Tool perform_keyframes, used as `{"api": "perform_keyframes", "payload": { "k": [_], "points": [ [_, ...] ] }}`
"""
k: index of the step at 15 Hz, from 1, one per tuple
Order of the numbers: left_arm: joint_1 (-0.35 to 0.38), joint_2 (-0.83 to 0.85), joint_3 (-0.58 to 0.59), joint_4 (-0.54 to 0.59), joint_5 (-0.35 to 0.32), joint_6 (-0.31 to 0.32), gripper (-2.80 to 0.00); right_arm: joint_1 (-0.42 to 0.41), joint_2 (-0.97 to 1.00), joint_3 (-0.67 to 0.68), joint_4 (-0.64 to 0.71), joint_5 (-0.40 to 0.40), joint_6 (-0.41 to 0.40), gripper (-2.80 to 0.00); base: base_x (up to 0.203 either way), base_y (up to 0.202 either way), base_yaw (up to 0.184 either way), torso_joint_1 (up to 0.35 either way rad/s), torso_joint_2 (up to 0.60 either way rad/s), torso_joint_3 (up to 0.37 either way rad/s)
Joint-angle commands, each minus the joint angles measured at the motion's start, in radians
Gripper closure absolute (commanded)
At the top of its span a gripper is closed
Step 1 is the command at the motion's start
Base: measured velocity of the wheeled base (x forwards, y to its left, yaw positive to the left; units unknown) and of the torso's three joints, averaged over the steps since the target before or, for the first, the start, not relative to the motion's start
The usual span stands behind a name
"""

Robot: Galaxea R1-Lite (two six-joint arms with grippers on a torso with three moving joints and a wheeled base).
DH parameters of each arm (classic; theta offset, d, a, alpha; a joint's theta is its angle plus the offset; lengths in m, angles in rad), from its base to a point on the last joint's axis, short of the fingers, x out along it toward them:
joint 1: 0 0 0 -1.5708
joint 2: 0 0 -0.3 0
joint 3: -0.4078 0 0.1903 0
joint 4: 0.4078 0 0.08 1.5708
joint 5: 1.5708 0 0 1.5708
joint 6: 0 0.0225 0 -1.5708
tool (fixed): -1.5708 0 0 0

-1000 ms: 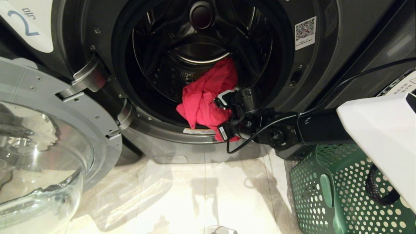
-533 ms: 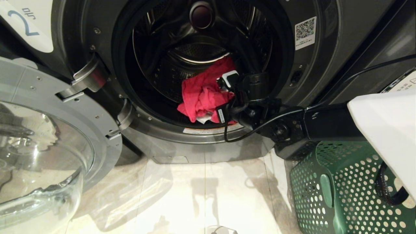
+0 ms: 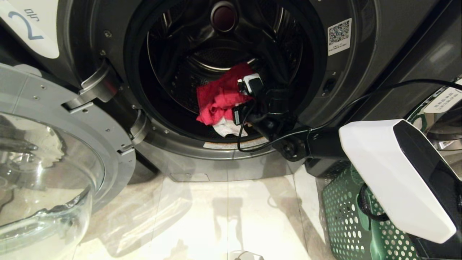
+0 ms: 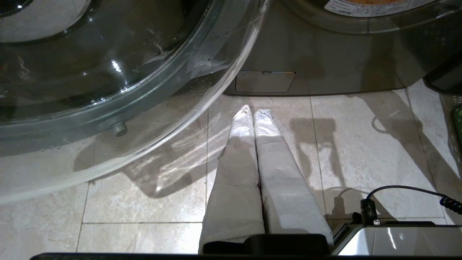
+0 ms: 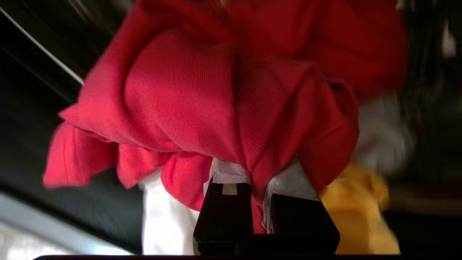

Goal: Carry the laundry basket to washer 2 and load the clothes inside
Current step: Place the clothes into the washing machine

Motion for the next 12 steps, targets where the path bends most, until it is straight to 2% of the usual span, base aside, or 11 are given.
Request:
{"api": "perform_keyframes", "payload": {
  "k": [1,3,7,8,9,12],
  "points": [
    [0.000,0.000,0.000,-0.001,0.000,0.000,0.00,-0.007,0.022,-0.007,-0.177,0.039,-0.024,0.00,0.000,0.000,0.000,0.000,0.00,0.000],
    [0.000,0.000,0.000,-0.001,0.000,0.000,0.00,-0.001,0.013,-0.007,-0.294,0.054,-0.073,0.00,0.000,0.000,0.000,0.000,0.00,0.000],
    [0.000,0.000,0.000,-0.001,0.000,0.000,0.00,0.007,0.008,-0.007,-0.305,0.087,-0.080,0.00,0.000,0.000,0.000,0.000,0.00,0.000],
    [0.000,0.000,0.000,-0.001,0.000,0.000,0.00,0.007,0.006,-0.007,-0.299,0.088,-0.080,-0.24,0.000,0.000,0.000,0.000,0.00,0.000],
    [0.000,0.000,-0.001,-0.001,0.000,0.000,0.00,0.005,0.008,-0.007,-0.283,0.101,-0.080,-2.80,0.000,0.000,0.000,0.000,0.00,0.000],
    [0.000,0.000,0.000,-0.001,0.002,0.000,0.00,0.005,0.008,-0.004,-0.249,0.116,-0.086,-2.80,0.000,0.000,0.000,0.000,0.00,0.000]
  ]
}}
